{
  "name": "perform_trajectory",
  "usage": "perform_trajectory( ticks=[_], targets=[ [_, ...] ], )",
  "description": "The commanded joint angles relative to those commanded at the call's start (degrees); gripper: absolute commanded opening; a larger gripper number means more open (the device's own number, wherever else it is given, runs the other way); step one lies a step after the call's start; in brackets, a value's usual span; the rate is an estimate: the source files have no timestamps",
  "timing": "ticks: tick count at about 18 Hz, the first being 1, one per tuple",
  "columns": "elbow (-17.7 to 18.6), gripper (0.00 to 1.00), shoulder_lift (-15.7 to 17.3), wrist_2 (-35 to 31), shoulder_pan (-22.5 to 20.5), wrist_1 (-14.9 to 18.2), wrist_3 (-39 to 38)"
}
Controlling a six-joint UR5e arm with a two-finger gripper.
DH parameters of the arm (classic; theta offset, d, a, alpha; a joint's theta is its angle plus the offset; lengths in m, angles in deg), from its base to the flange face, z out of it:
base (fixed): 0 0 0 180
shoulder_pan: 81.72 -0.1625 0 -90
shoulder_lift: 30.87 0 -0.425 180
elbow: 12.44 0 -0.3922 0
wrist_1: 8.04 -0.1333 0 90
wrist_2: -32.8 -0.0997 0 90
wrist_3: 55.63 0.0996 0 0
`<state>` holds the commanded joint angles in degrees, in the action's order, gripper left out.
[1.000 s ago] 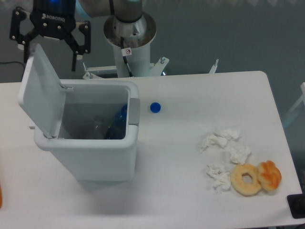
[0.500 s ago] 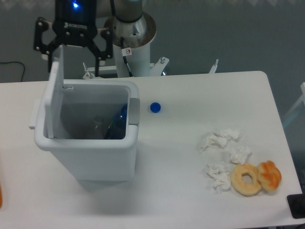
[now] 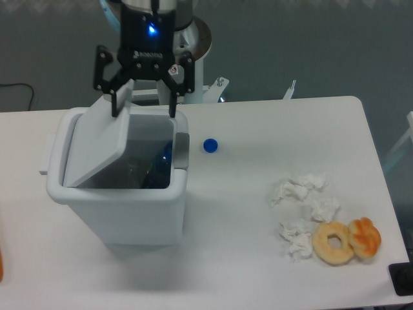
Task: Close the trash can
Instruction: 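Push the lid forward and down with the gripper fingers, then hold the gripper on the closed lid near its hinge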
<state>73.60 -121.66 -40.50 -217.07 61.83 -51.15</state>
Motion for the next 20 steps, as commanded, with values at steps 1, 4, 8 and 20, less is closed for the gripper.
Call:
perform_trajectory(
  ticks=[1,4,8,20],
  targets=[
    [0.26,1.0,-0.35,0.0,-0.09,-0.09,0.35],
    [0.96,1.0,-0.71,0.0,-1.4,0.09,1.32],
    [2.98,1.0,-0.71,0.09,-3.51,0.0,4.39],
    [4.13,1.0,-3.69,0.0,-3.6,-0.7,5.89]
  ],
)
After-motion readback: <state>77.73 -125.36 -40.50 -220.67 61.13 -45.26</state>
